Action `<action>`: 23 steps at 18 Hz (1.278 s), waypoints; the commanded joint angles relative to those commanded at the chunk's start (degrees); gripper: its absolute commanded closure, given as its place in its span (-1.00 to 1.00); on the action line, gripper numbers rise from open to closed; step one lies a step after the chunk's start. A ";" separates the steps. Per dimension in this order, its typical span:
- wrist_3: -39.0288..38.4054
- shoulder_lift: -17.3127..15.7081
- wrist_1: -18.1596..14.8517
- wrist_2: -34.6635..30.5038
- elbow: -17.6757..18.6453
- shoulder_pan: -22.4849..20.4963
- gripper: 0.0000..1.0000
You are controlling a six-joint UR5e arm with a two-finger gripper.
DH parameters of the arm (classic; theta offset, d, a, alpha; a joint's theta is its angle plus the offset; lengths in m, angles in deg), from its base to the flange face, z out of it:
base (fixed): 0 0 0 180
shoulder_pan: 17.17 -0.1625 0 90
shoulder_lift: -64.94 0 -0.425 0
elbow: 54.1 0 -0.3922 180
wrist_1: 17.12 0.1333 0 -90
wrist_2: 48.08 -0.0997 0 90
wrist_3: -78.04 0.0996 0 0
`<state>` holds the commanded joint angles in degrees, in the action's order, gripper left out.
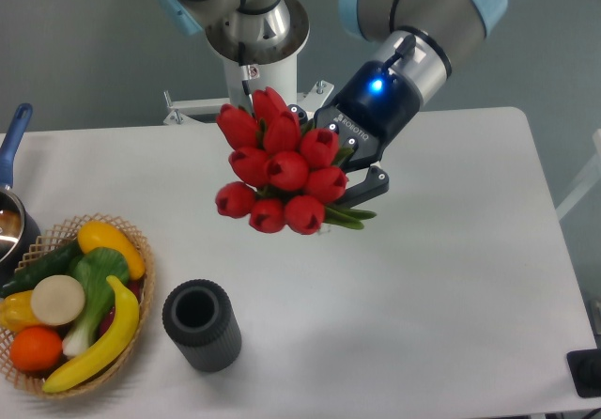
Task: Insert the flowers into the vase
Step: 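Tilt the tulips stems-down and move them over the black vase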
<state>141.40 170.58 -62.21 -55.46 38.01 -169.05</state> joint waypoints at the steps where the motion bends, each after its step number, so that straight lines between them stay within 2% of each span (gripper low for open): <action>1: 1.49 0.61 0.00 0.09 -0.17 0.35 0.35; 4: 4.31 2.46 -0.09 1.05 -2.19 3.16 0.35; 9: 4.49 3.43 -0.09 2.81 -3.42 3.69 0.35; 13: 4.58 4.57 -0.09 3.34 -5.01 6.59 0.35; 18: 4.58 6.06 -0.09 7.20 -4.48 7.74 0.35; 23: 4.58 6.95 -0.09 7.38 -4.04 8.44 0.35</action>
<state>145.98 177.52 -62.29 -48.08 33.96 -160.61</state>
